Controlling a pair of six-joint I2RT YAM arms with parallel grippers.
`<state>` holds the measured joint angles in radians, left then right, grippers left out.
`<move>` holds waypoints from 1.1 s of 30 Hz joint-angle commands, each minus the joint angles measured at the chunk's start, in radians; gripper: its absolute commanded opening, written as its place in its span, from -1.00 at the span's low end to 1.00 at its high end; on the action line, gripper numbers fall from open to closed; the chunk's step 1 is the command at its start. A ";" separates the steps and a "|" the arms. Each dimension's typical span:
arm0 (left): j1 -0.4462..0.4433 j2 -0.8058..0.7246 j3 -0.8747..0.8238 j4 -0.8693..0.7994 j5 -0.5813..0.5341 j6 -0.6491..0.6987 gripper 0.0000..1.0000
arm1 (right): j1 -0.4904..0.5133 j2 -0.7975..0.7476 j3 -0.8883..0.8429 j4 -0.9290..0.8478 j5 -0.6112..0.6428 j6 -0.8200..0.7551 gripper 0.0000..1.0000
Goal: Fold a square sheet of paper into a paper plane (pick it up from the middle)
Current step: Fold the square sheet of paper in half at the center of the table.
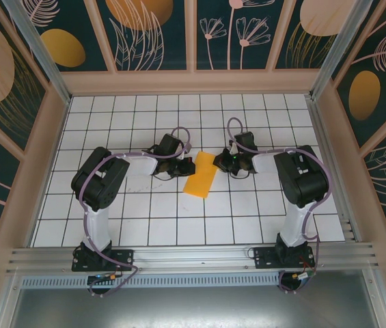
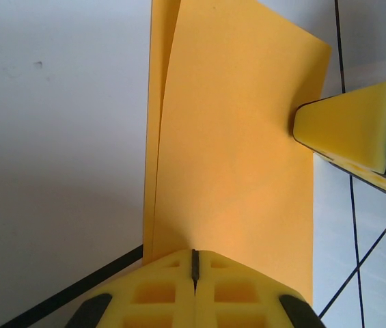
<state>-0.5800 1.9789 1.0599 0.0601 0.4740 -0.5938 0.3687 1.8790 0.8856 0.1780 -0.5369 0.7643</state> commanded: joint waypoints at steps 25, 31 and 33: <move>-0.007 0.036 -0.049 -0.092 -0.029 0.024 -1.00 | -0.072 0.063 0.211 -0.203 -0.038 -0.065 -1.00; -0.007 0.020 -0.052 -0.088 -0.028 0.019 -1.00 | -0.071 0.038 0.226 -0.194 -0.069 -0.039 -1.00; -0.007 0.020 -0.051 -0.088 -0.024 0.016 -1.00 | -0.064 0.041 0.208 -0.193 -0.042 -0.033 -1.00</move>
<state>-0.5800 1.9747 1.0500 0.0750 0.4740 -0.5907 0.3008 1.9495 1.0988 0.0090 -0.5770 0.7307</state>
